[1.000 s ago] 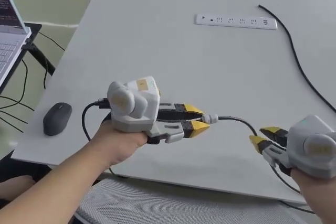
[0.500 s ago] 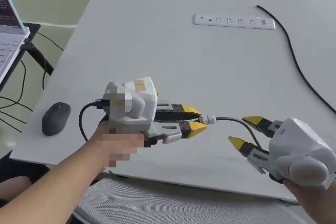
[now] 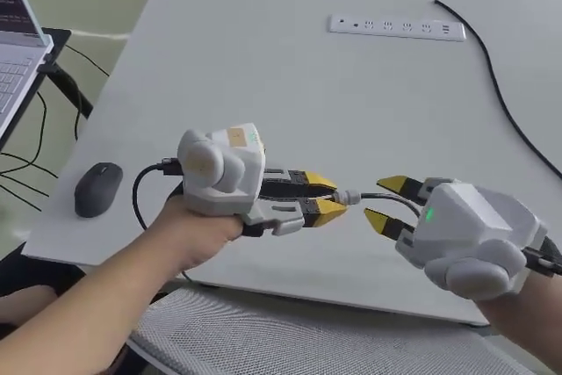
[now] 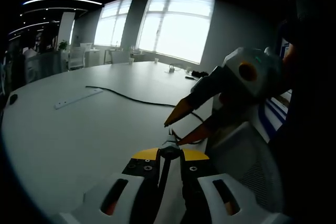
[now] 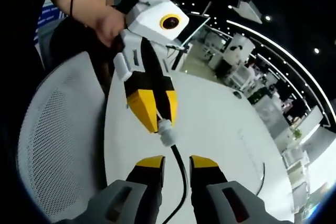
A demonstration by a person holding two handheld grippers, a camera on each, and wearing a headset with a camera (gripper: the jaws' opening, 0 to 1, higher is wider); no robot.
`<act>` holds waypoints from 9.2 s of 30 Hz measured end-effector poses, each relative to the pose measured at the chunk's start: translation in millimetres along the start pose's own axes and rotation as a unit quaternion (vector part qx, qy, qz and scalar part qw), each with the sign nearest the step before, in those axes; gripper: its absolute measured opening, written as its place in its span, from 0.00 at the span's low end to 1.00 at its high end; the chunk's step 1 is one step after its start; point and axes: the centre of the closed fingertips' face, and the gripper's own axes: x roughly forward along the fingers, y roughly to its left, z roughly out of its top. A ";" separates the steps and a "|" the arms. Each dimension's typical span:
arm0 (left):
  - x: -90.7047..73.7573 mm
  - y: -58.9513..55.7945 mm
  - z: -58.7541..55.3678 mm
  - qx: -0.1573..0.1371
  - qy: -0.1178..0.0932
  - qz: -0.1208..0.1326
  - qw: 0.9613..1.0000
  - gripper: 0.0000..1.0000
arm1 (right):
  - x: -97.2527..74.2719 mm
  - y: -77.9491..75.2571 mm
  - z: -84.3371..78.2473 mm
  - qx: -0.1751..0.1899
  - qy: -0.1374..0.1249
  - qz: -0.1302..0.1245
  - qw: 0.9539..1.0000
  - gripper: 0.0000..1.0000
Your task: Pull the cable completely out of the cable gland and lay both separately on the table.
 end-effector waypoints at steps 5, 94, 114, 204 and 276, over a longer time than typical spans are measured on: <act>2.3 -2.4 -3.2 0.000 0.004 -0.008 1.000 0.15 | 2.6 4.7 2.9 -0.012 -0.001 0.006 1.000 0.09; -1.2 4.6 5.8 0.021 -0.020 0.003 1.000 0.15 | 3.8 3.3 -135.5 0.528 0.085 -0.041 0.844 0.00; -3.2 5.9 11.3 0.011 -0.024 0.004 1.000 0.15 | 3.1 2.9 -132.6 0.424 0.094 -0.041 0.900 0.01; -2.3 7.8 14.3 -0.002 -0.024 -0.002 1.000 0.15 | 13.4 -5.5 -41.6 0.129 0.018 0.022 0.991 0.00; -8.6 16.3 -1.7 -0.008 -0.031 0.011 0.999 0.16 | 3.0 -24.1 -88.2 0.192 0.090 0.012 0.977 0.00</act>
